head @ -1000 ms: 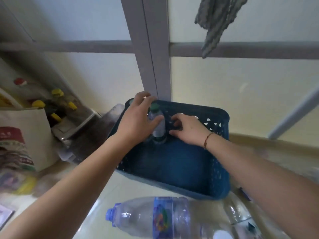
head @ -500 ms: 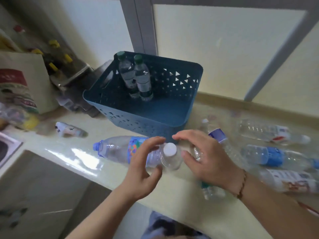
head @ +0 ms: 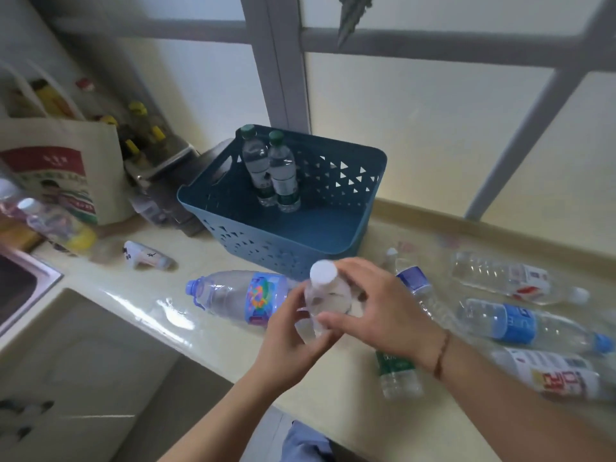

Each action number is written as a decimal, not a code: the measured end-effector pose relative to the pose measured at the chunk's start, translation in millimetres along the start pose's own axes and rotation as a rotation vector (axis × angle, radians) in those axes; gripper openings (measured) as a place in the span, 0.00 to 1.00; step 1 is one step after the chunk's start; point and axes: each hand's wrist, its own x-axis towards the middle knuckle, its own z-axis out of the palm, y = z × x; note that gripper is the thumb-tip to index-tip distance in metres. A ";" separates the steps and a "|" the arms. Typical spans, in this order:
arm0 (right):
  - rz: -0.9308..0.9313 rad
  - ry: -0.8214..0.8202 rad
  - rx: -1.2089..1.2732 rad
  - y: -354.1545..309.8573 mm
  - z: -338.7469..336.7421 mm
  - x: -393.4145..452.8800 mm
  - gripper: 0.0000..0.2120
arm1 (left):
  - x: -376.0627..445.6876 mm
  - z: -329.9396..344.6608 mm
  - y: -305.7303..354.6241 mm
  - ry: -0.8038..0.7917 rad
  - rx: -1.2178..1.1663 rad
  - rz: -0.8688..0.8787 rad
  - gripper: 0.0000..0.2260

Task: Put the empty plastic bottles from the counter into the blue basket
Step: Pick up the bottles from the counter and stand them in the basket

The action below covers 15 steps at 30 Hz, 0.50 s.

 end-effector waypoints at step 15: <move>0.112 0.253 -0.092 -14.8 -35.6 203.7 0.27 | 219.6 -71.1 57.5 0.017 0.388 -0.051 0.19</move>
